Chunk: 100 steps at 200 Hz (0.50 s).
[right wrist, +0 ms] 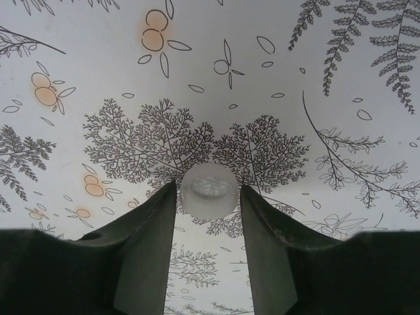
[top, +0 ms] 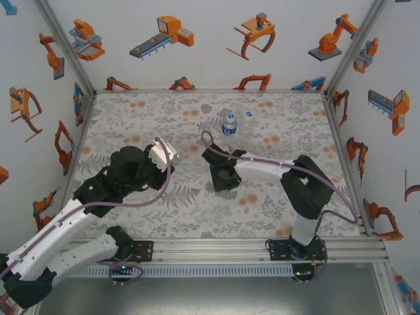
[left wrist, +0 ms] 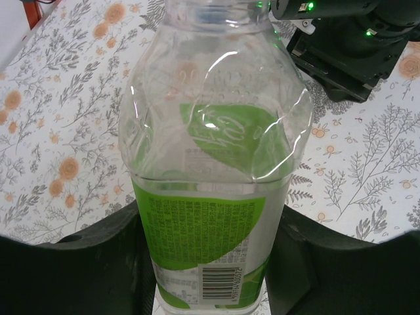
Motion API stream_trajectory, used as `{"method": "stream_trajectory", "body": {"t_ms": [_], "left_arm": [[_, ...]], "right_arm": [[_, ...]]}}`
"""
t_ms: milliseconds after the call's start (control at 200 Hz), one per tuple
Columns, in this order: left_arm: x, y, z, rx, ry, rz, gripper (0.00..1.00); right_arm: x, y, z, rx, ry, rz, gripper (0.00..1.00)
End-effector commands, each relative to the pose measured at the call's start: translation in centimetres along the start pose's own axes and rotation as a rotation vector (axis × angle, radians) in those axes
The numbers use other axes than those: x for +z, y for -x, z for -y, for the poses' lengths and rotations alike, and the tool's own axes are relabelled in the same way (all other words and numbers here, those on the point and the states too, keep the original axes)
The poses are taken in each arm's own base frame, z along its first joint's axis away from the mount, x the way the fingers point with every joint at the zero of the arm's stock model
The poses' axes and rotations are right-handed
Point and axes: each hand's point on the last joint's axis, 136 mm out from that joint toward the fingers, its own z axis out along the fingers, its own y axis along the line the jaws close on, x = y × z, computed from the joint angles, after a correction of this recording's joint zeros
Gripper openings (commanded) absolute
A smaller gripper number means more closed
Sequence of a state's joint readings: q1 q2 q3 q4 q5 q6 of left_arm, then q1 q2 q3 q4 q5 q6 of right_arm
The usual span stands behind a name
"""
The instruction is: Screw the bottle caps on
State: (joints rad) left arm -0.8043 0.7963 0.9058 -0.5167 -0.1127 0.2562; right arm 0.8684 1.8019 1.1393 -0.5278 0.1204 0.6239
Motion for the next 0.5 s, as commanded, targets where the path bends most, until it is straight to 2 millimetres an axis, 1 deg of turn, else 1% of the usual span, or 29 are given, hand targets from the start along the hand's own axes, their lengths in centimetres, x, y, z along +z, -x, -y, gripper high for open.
{"method": "stream_trajectory", "body": {"t_ms": [0,265,496], "left_arm": [[-0.3,-0.1,-0.4,0.013,0.023,0.004,0.05],[-0.3,-0.1,-0.7,0.02,0.038,0.002,0.06],[-0.4,-0.1,-0.8,0.021,0.044,0.004,0.06]], "right_arm": [[-0.8,0.3,-0.5,-0.022,0.004,0.001,0.46],[-2.7,1.2,-0.7,-0.027,0.012,0.037,0.46],[-2.5,1.0,-0.8,-0.034,0.015,0.023,0.46]]}}
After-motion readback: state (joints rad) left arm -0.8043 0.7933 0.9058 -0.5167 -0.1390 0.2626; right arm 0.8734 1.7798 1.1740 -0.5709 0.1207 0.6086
